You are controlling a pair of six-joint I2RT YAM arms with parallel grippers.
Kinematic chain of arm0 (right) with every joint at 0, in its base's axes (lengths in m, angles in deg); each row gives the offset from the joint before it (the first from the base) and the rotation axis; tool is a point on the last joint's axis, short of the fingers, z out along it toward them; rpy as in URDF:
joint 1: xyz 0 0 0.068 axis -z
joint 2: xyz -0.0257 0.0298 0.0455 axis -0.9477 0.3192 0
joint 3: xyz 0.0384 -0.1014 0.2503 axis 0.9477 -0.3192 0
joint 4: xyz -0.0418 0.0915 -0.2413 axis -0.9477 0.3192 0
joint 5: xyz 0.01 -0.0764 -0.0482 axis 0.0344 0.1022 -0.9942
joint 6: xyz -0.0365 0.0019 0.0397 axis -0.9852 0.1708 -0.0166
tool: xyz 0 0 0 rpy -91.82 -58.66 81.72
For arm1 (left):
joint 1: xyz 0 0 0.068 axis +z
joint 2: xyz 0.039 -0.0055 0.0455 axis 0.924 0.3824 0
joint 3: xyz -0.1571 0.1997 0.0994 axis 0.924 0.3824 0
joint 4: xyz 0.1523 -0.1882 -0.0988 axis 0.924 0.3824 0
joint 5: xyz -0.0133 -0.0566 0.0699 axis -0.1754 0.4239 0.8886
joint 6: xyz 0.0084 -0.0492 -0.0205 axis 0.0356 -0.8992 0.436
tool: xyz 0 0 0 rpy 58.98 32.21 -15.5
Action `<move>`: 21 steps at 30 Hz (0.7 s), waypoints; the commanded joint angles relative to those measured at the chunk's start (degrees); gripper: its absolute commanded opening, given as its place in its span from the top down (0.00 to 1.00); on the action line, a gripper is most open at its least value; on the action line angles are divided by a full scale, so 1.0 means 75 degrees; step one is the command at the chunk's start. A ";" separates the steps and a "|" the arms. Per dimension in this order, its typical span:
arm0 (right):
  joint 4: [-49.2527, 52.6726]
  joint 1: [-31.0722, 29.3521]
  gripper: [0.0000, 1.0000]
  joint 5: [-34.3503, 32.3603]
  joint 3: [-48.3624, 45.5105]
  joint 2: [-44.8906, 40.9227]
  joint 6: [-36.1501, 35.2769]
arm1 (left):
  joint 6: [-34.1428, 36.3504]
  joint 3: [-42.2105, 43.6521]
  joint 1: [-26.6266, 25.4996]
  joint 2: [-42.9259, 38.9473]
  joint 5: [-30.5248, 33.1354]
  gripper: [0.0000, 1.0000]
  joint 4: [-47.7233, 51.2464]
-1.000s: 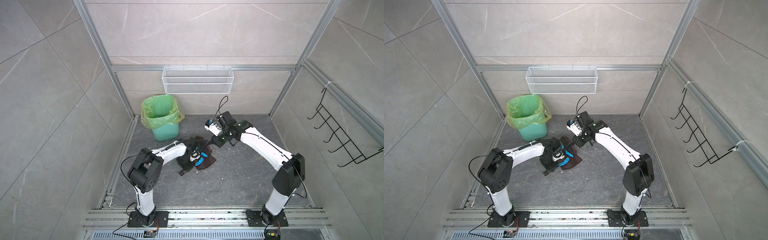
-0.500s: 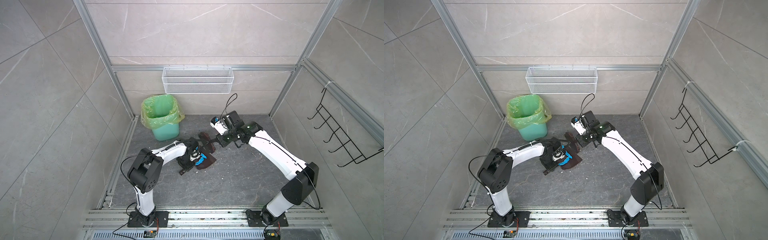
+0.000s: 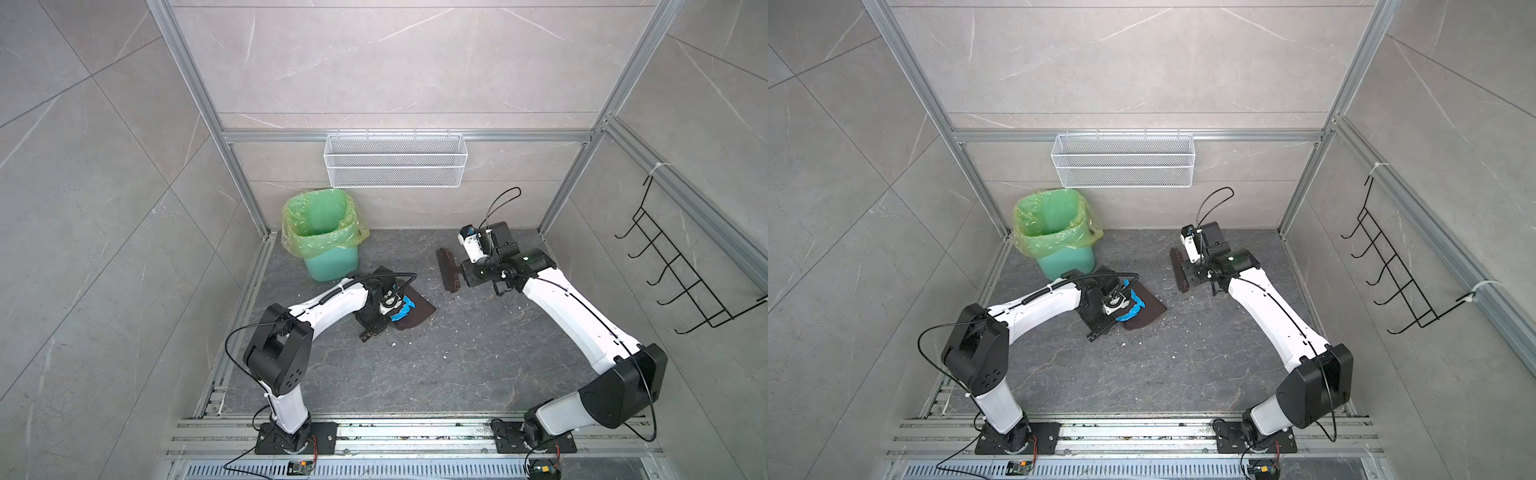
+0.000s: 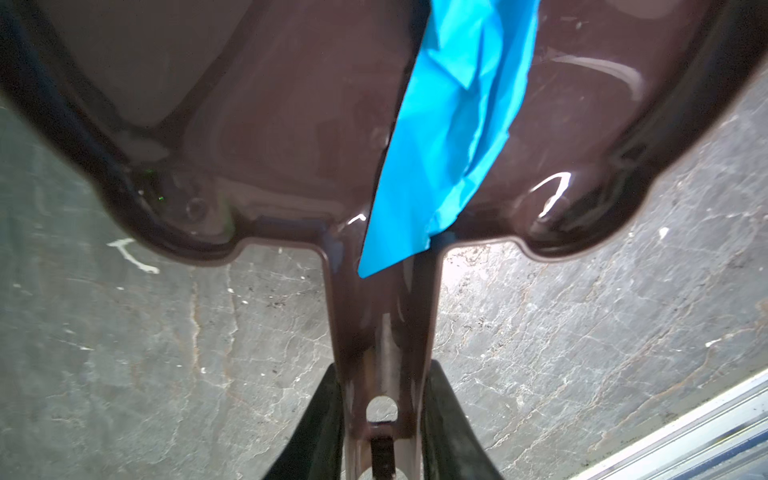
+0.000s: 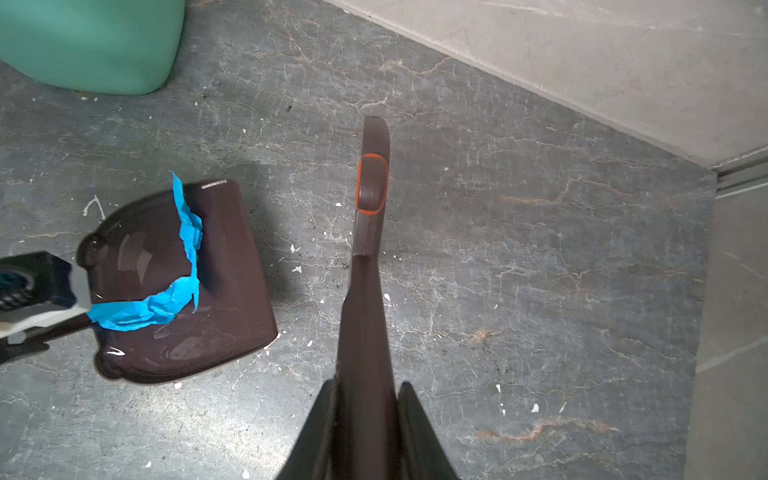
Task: Sweep away the paper scraps from the table
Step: 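Lift the dustpan toward the green bin with the left gripper while the right brush retracts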
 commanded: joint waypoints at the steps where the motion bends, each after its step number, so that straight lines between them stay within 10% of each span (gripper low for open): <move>1: -0.0436 0.0045 1.00 0.0003 -0.0145 -0.0247 0.0221 | 0.0084 -0.0530 -0.0030 -0.0548 0.0266 1.00 0.0490; 21: -0.0583 0.0102 1.00 0.0549 -0.0458 -0.0234 0.0477 | 0.0491 -0.2875 0.0688 -0.0831 0.0573 1.00 0.2363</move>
